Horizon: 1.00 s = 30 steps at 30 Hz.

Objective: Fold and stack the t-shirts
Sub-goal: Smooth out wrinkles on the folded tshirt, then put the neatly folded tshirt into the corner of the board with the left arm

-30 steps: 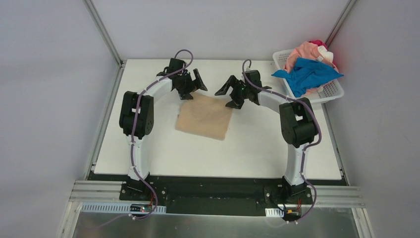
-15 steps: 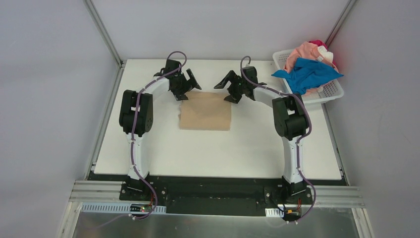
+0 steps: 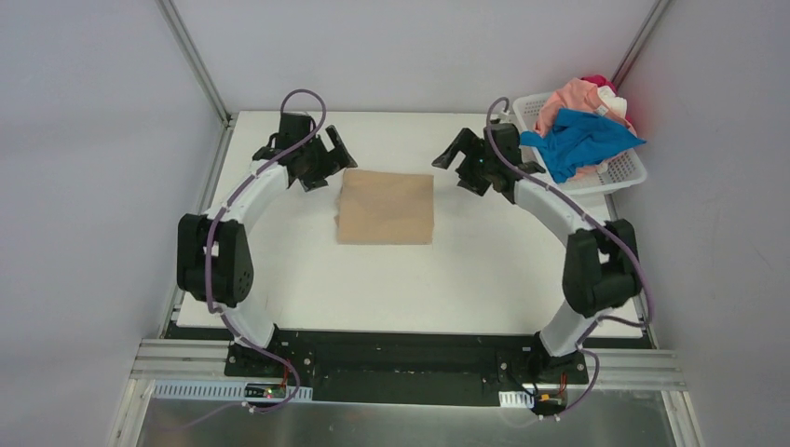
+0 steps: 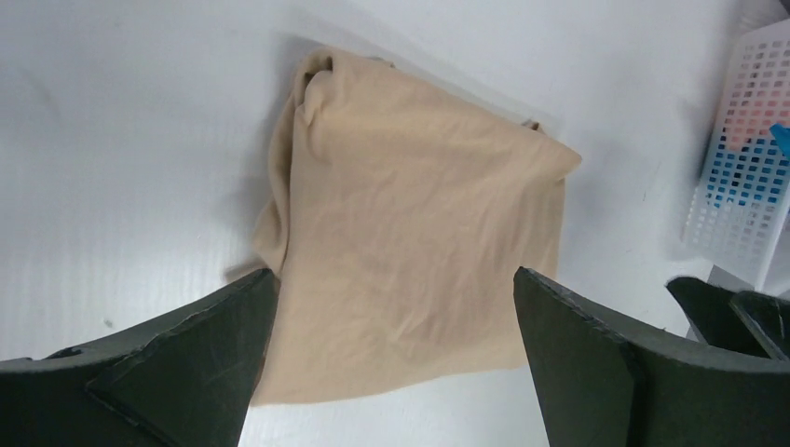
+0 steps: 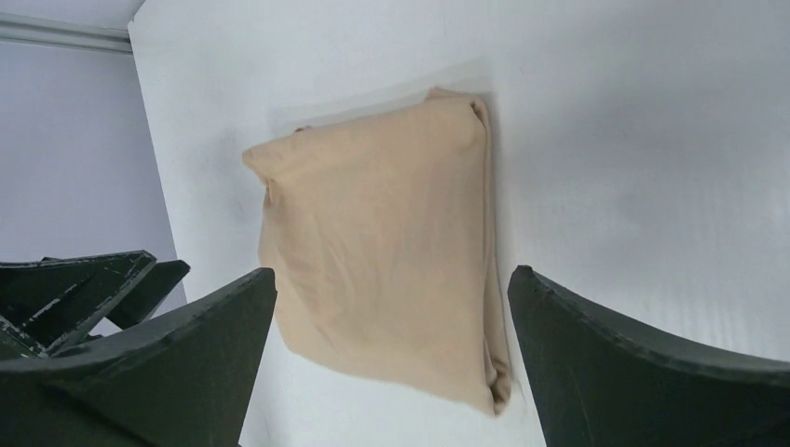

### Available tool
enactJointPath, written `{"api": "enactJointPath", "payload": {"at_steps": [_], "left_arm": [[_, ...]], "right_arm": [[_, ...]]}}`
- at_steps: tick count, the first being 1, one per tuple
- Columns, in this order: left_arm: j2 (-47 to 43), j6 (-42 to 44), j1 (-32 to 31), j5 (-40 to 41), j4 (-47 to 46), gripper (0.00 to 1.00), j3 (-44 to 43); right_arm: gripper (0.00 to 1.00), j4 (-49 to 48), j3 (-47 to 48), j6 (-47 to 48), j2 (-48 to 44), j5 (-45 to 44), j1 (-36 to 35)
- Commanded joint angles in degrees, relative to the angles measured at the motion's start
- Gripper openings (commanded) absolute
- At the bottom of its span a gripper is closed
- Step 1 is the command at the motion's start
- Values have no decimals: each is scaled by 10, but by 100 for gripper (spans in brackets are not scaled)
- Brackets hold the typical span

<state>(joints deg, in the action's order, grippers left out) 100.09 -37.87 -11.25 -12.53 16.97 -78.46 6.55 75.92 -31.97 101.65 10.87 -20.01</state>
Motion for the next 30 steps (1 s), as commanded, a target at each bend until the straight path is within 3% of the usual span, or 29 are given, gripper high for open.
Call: {"api": "enactJointPath", "payload": {"at_steps": [1,9,17,26,30], "left_arm": [[-50,13,1,51,10,99,72],[0,12,-3,22,9,98,91],[56,13,-15,35,9,75,88],[137,12,-14,82,19,24,53],[155,34,-4,143,64,0,8]], "right_arm": [[100,13,-97,11,-118,-78,2],[100,24,-211,-1,-251,-133,1],[99,45,-253,0,-329,-133,2],[99,64,-255,21,-369,-158,1],[99,62,-255,37,-383,-179,2]]}}
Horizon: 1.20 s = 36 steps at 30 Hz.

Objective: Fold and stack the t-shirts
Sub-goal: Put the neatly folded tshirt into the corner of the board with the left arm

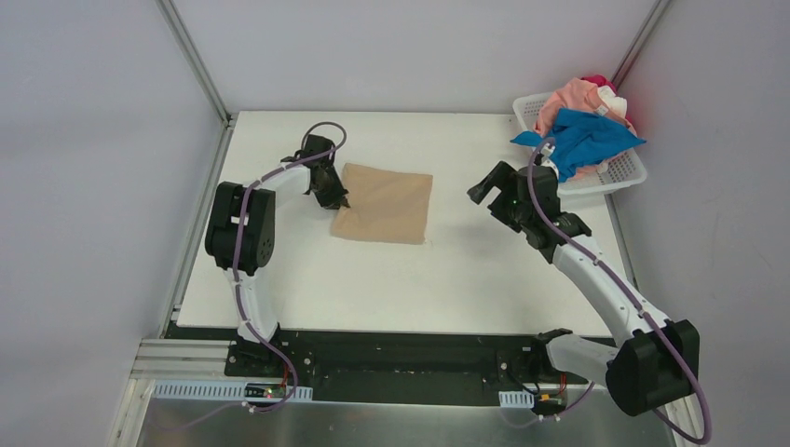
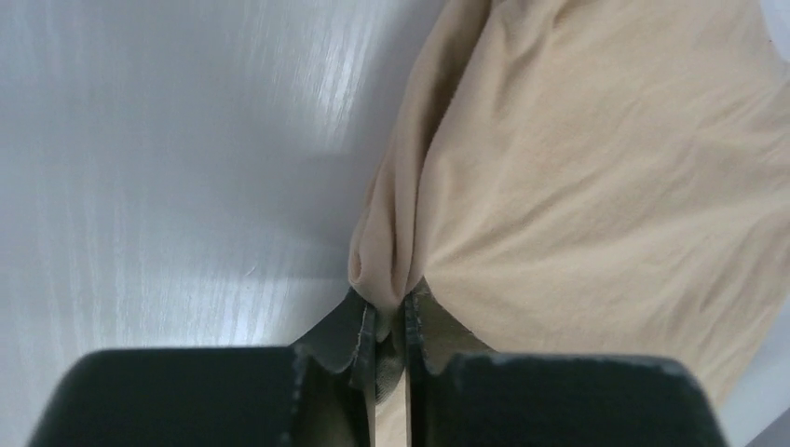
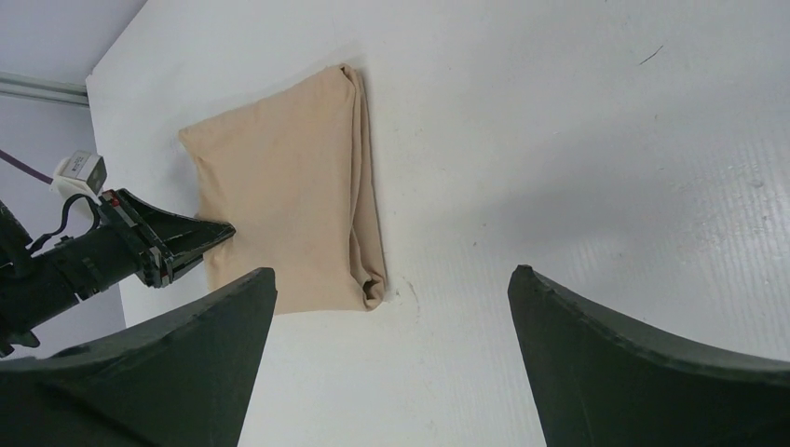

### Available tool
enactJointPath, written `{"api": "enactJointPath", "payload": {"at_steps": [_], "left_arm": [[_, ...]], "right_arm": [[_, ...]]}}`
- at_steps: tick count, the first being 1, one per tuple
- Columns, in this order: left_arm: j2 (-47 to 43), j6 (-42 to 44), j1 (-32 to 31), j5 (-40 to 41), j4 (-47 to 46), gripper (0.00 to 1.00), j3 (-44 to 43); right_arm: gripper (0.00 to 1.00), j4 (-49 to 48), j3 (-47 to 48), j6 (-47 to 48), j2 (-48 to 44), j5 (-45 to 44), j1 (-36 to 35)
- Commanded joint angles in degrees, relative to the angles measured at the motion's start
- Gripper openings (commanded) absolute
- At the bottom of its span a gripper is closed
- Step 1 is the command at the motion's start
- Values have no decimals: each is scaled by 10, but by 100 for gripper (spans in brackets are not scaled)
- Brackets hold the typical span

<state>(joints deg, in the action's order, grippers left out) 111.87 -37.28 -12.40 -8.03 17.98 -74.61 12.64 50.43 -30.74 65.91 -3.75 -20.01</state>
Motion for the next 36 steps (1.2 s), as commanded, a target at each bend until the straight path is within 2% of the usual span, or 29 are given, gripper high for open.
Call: {"api": "enactJointPath", "payload": {"at_steps": [1,8,18,23,30,36], "left_arm": [[39,39,13,109,66,0,-42],[26,110,65,209,109,0,-96],[95,248,153,312,128,0,-225],[144,300,191,323,132,0,-306],[216,328,242,326,150,0,-424],[276,337,252,276,150,0,-540]], "right_arm": [[100,1,1,29,-28,-37,1],[100,6,-1,55,-52,-43,2],[100,4,-22,90,-68,-101,1],[100,-2,-33,109,-56,-141,2],[100,1,-17,136,0,-185,1],[99,10,3,147,48,-203,1]]}}
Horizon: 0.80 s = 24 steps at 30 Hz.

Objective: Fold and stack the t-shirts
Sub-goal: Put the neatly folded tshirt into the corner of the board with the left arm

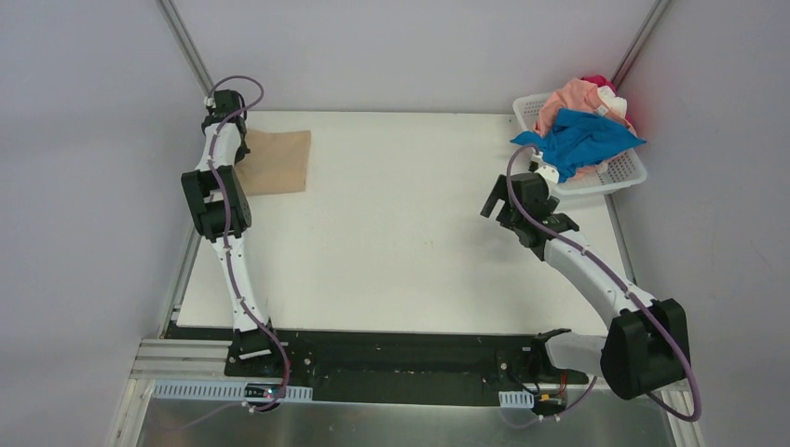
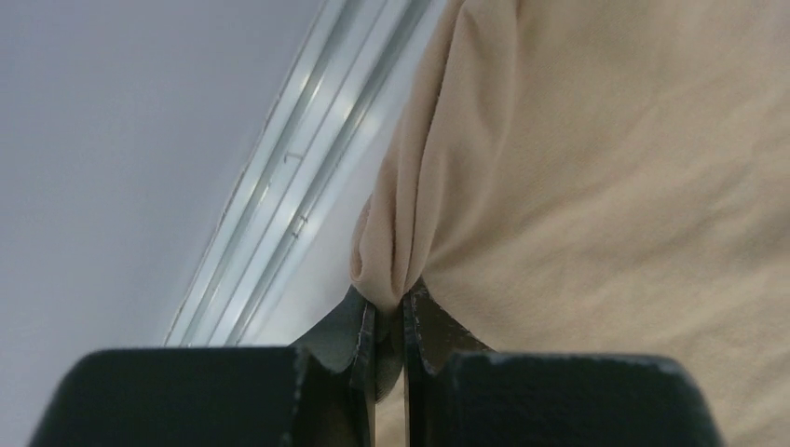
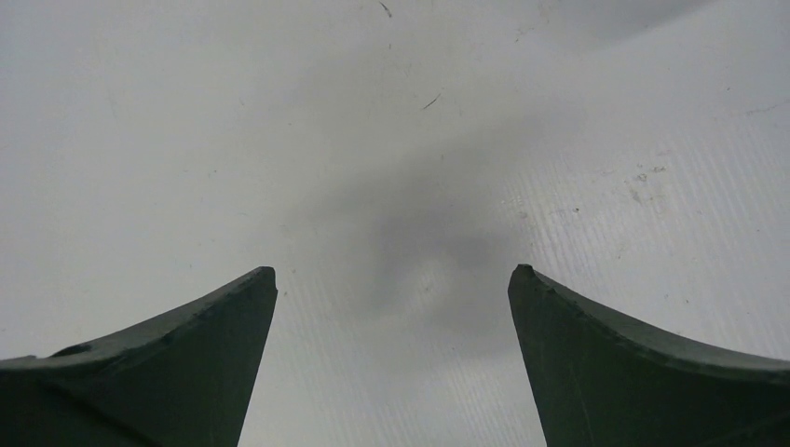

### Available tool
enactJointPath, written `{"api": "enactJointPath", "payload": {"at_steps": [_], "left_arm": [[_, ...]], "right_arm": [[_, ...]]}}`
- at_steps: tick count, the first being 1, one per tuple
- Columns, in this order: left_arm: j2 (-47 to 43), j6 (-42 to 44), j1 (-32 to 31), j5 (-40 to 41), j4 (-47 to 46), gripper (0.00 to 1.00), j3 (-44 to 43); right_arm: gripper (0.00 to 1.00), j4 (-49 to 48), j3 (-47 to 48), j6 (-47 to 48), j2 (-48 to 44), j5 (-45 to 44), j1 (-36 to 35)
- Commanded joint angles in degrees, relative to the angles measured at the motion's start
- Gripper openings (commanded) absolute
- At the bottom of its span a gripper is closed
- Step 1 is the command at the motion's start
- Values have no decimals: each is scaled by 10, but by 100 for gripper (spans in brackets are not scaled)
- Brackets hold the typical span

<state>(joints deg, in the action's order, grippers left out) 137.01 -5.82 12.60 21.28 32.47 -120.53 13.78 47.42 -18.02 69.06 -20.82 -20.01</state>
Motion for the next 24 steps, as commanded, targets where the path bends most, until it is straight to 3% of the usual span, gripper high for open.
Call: {"api": "enactJointPath", "payload": {"at_steps": [1,11,15,16,19,23,24], "left_arm": [[34,22,2,-22,6,0,-96],[83,-48,18,-68,5,0,-156],[87,-59,19,-47,5,8,-166],[87,-63,19,-27,5,13,-167],[74,-79,19,37,5,55,-171],[25,-84,19,45,6,95,-175],[8,-89,18,39,6,98,-174]], "right_arm": [[99,-1,36,20,21,-35,1],[99,-5,36,24,21,-48,2],[99,-7,32,24,16,-45,1],[100,-7,33,23,17,-45,1],[99,-4,37,22,24,-38,2],[99,8,46,10,23,-26,1],[99,8,45,9,20,-24,1]]}}
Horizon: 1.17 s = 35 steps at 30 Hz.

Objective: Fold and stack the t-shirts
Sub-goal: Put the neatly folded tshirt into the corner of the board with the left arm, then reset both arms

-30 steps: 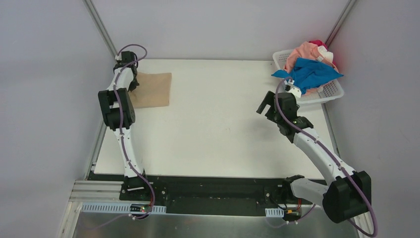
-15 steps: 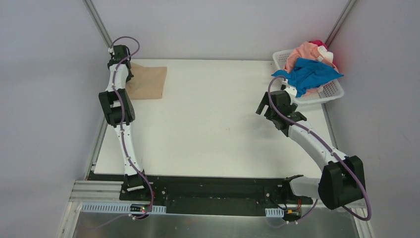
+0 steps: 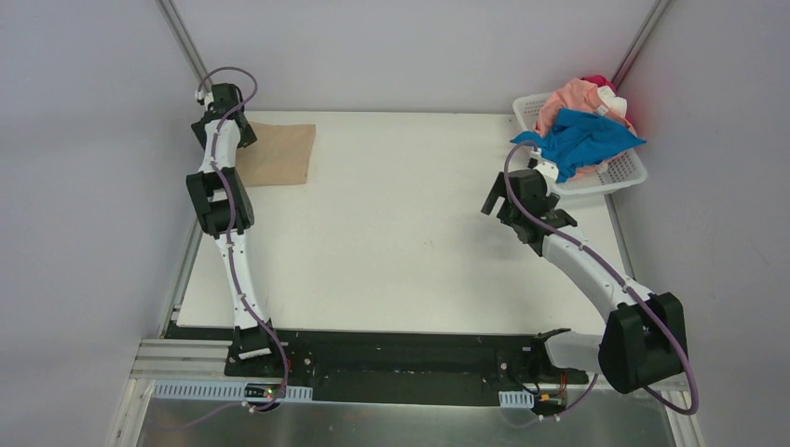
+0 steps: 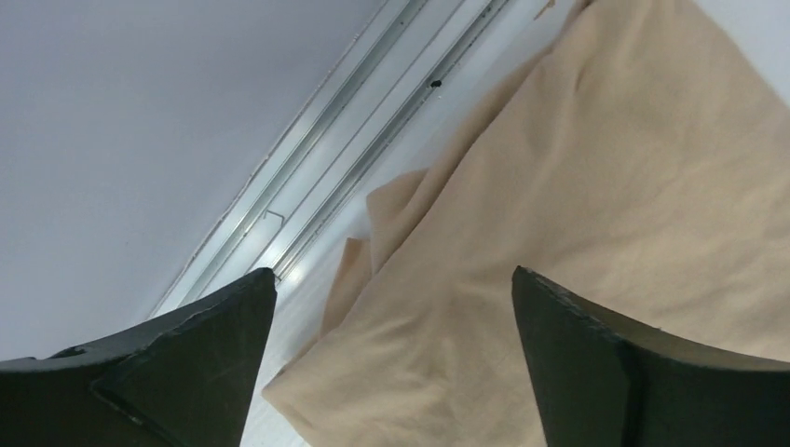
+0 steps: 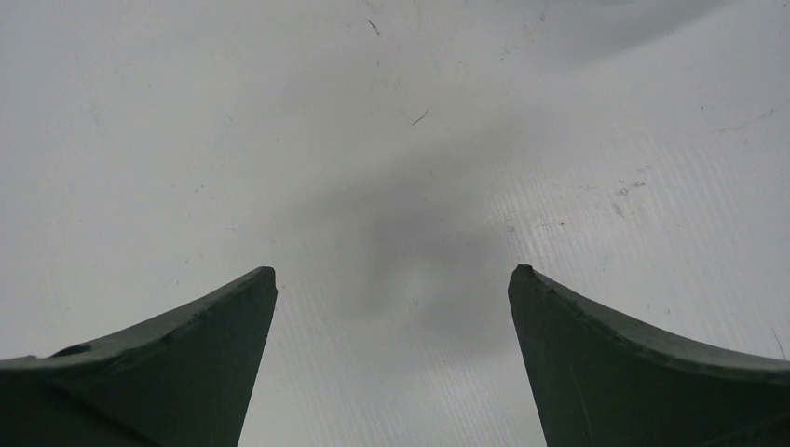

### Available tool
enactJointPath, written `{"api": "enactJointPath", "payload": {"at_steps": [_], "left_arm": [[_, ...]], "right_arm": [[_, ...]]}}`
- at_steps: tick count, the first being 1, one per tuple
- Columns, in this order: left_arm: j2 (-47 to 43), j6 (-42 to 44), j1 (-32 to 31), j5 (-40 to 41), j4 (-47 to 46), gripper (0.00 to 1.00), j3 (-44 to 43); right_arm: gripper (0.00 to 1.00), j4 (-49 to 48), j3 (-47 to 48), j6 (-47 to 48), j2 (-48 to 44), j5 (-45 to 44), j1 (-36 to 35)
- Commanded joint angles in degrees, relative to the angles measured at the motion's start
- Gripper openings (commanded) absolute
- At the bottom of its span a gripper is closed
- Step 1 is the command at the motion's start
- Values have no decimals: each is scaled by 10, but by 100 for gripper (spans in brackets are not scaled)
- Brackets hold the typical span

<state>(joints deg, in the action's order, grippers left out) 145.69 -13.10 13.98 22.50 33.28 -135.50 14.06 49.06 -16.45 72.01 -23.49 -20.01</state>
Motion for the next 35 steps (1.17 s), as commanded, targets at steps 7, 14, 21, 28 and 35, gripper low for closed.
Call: {"api": "enactJointPath", "payload": {"at_steps": [7,14,21,28,35], "left_arm": [[-293,-117,1,-106,4,99,144],[-513,-174,-95,-138,-14,99,445],[-747,-225,-245,-162,-201,99,830],[-917,-235,-287,-158,-246,99,1013],[-998,-223,-287,-159,-240,99,1047]], "right_arm": [[100,-1,7,-37,-55,38,2],[100,-11,-64,-79,-137,55,1],[100,-31,-117,-106,-200,90,2],[100,-55,-145,-117,-211,96,1],[99,-89,-151,-126,-189,118,1]]}}
